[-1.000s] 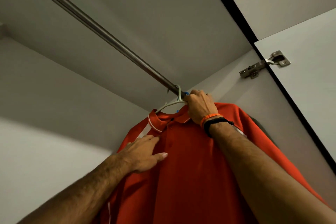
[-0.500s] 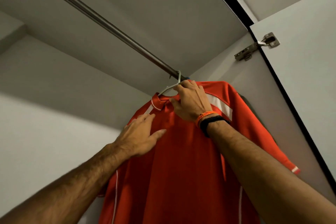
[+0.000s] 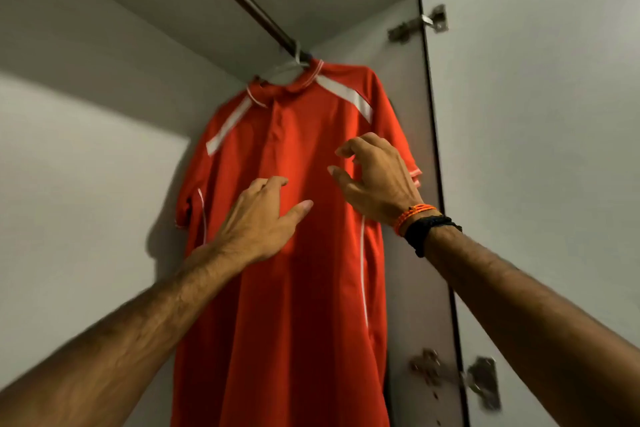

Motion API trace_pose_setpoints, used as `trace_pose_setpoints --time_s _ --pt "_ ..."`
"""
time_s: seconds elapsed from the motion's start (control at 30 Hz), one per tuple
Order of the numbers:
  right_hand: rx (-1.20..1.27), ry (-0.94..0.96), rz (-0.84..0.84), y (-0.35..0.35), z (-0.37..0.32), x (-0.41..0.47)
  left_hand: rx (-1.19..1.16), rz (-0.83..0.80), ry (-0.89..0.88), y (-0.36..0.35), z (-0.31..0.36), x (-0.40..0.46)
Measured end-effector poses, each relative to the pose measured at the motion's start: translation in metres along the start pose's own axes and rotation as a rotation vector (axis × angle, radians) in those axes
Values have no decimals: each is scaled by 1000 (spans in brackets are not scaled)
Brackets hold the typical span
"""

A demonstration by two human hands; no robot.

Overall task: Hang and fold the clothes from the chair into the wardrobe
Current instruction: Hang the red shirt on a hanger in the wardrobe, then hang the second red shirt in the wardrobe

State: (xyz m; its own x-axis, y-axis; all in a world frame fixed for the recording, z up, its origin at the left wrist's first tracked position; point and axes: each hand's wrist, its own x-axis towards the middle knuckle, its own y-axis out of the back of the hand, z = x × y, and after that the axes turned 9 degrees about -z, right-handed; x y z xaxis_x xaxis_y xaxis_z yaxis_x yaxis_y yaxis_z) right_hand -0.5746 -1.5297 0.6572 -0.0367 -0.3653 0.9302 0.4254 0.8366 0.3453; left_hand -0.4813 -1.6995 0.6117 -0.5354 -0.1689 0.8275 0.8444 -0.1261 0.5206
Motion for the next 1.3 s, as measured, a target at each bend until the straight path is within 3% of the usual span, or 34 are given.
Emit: trace_pose_setpoints --time_s 0.33,0.87,1.13,1.3 --pt "-133 -351 -226 120 4 -257 -355 -348 -43 -98 121 -153" --pt "-383 -1266 -374 484 -2 -715 -680 -1181 -311 -263 545 -499" --pt "-443 -1642 -412 600 3 -868 -719 -1466 -441 -325 696 -616" --pt "-441 -1772 -395 637 34 -928 -710 -1578 -464 -382 757 -651"
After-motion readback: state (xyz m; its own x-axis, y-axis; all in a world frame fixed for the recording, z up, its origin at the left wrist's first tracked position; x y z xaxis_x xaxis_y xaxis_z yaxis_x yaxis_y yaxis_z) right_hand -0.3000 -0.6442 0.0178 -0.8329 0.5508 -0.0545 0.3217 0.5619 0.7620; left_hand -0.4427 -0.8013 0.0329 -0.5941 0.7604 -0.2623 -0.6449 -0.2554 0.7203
